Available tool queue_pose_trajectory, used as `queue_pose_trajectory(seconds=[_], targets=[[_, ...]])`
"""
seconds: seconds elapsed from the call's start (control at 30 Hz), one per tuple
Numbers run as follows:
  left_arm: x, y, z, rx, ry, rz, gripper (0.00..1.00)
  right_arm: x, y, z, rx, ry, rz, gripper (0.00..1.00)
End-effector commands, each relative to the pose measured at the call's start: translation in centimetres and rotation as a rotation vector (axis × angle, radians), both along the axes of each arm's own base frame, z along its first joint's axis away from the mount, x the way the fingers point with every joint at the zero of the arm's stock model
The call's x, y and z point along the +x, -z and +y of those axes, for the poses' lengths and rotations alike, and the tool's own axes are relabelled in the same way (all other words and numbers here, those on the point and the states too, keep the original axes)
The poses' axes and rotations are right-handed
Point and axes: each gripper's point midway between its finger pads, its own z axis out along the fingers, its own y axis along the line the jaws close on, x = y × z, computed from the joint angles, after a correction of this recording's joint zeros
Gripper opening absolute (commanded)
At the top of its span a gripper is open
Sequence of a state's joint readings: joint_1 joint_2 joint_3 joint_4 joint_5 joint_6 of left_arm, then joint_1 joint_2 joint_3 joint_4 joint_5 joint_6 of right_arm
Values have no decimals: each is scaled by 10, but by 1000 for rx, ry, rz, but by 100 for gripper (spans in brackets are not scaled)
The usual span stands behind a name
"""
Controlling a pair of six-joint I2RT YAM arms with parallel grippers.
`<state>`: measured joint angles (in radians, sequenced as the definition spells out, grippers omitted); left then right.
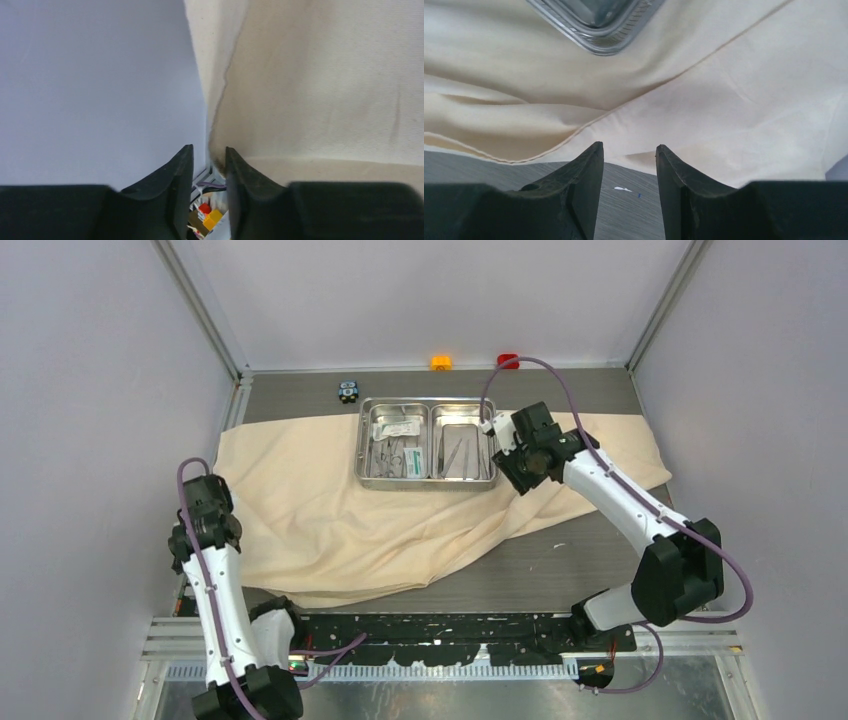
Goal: Open and lay out the surgical kit
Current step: Open the surgical kit at the center of the board.
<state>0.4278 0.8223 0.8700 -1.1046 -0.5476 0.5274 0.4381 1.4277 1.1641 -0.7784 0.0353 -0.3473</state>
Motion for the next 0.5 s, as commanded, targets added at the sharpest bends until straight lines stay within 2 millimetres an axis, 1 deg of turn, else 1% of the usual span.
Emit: queue_pose_trajectory(seconds=[0.0, 0.03, 0.07, 0.1, 0.2, 0.3, 0.37, 0.47], targets=[[-24, -21, 11, 103, -50, 109, 38, 31, -22, -29, 0, 164, -86, 49], [-27, -23, 10, 99, -55, 129, 48, 35, -22, -34, 4, 189, -86, 50], [-29, -25, 10, 95, -60, 141, 64, 39, -23, -38, 9, 208, -86, 51], [-30, -25, 9, 86, -60, 148, 75, 42, -22, -42, 16, 230, -86, 52], [-27, -25, 7, 62, -49, 140, 98, 54, -21, -46, 34, 269, -102, 57], [-22, -28, 8, 54, -47, 146, 100, 66, -14, -44, 26, 292, -99, 68], [-12, -32, 7, 34, -32, 104, 100, 77, -4, -47, 1, 313, -92, 69], [12, -37, -1, -48, -2, -14, 100, 93, 2, -51, -6, 342, -92, 69]])
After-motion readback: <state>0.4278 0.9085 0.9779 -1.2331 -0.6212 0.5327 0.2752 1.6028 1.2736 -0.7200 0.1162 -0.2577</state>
